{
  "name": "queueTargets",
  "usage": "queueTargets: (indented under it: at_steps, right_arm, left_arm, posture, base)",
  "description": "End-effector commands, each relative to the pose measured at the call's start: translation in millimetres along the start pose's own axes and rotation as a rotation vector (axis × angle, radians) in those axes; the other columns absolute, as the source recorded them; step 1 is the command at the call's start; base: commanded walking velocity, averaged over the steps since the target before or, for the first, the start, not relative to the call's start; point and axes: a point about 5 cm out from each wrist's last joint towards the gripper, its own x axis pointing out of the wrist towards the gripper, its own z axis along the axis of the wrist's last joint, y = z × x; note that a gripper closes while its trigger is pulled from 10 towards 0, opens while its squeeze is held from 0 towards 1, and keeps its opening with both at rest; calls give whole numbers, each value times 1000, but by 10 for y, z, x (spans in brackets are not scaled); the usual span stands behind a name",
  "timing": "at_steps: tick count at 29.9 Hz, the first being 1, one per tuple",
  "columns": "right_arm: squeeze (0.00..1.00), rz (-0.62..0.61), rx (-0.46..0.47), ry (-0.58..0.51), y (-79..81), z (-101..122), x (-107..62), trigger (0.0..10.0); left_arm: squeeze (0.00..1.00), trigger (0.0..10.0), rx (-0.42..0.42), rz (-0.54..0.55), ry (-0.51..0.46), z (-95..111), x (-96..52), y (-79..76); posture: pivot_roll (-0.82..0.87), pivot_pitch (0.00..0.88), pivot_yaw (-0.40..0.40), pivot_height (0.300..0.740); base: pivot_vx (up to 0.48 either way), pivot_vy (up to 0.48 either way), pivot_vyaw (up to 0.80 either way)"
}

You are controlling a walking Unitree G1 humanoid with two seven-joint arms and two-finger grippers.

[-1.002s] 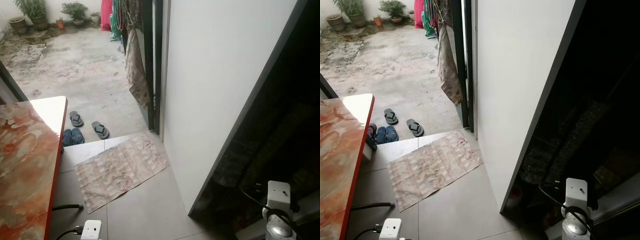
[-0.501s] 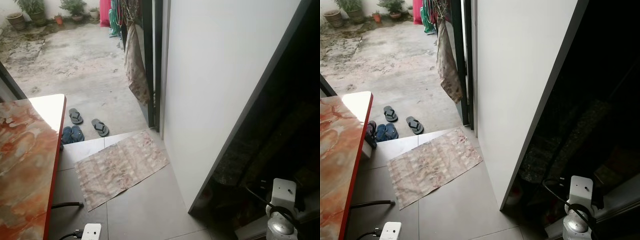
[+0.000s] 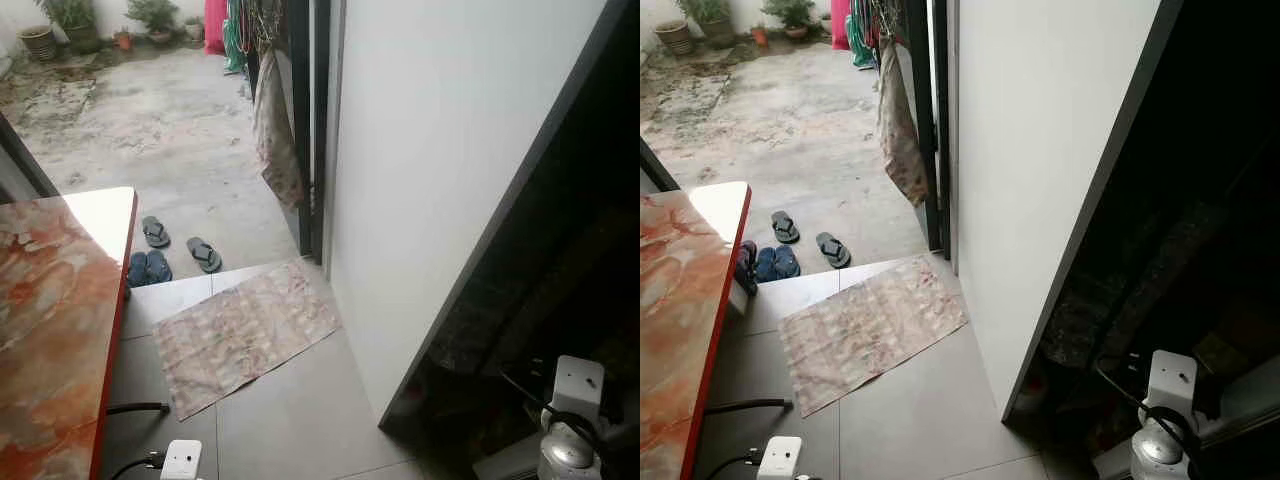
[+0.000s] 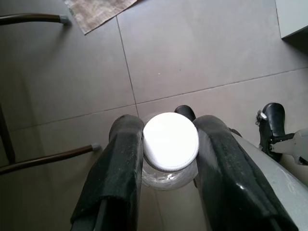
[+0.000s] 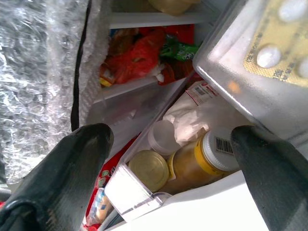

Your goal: Restocking fridge

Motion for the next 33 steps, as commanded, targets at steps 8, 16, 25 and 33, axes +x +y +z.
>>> queueTargets:
  at_steps: [8,16,25,33]
  right_arm:
    - [0,-219,94,200,-409,-352,-56,10000]
    - [0,-367,123,382,-659,-730,-253,10000]
    - [0,-223,140,439,-480,-835,-320,10000]
    - [0,205,113,441,128,-808,-417,10000]
  left_arm:
    - [0,10000,23,-2,42,-78,-6,-44]
    - [0,10000,27,1,50,-107,-24,28]
    - [0,10000,30,-7,44,-58,0,-43]
    - [0,10000,4,-8,54,-84,0,-87]
  posture:
    - [-102,47,39,740]
    - [-106,48,40,740]
    - [-107,54,40,740]
    - [-113,49,44,740]
  base:
    - [0,0,0]
    - [0,0,0]
    - [0,0,0]
    - [0,0,0]
